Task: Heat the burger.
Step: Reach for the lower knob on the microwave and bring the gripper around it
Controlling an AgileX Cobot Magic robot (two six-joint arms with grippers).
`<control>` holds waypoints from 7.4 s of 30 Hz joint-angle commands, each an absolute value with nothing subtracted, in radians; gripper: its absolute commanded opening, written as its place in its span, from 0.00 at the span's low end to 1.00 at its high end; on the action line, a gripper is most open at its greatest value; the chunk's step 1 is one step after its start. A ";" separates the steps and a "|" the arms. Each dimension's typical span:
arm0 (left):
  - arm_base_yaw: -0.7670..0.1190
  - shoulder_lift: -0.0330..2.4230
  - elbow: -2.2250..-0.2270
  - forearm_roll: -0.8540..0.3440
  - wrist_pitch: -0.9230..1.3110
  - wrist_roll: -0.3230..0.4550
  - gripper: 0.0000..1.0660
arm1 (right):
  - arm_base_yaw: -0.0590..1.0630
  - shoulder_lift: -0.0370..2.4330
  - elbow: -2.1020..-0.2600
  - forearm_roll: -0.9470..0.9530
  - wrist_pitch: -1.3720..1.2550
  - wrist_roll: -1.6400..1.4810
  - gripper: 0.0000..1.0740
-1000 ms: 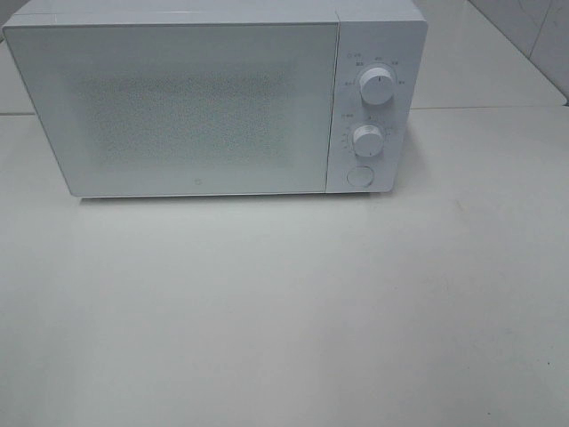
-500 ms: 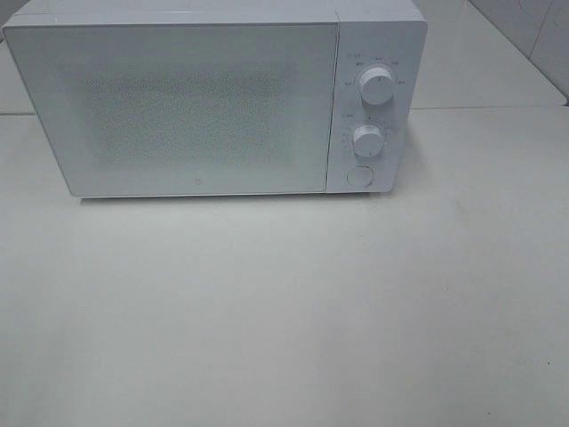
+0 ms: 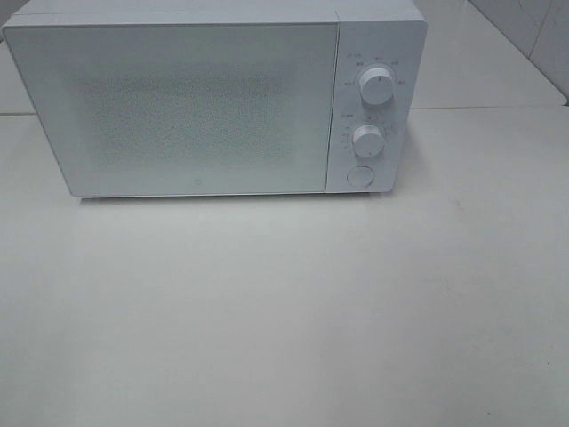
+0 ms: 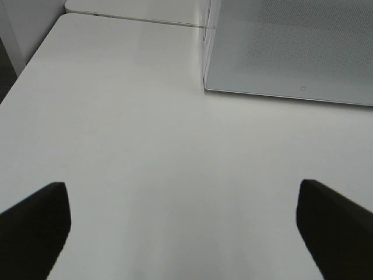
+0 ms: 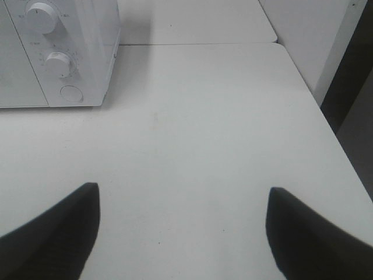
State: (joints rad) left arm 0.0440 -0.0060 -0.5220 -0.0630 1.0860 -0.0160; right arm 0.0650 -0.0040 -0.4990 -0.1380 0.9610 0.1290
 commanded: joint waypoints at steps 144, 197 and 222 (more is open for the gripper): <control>0.045 -0.014 -0.517 -0.064 1.072 -0.022 0.92 | 0.719 1.849 -0.541 0.678 -1.199 -0.314 0.68; 0.045 -0.014 -0.517 -0.064 1.072 -0.022 0.92 | 0.633 2.096 -0.831 0.656 -1.199 -0.272 0.60; 0.045 -0.014 -0.517 -0.064 1.072 -0.022 0.92 | 0.633 2.096 -0.831 0.590 -1.254 -0.240 0.00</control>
State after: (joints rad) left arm 0.0440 -0.0060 -0.5220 -0.0630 1.0860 -0.0160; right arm 0.6410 2.1060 -0.8140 0.6700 -1.1660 -0.2560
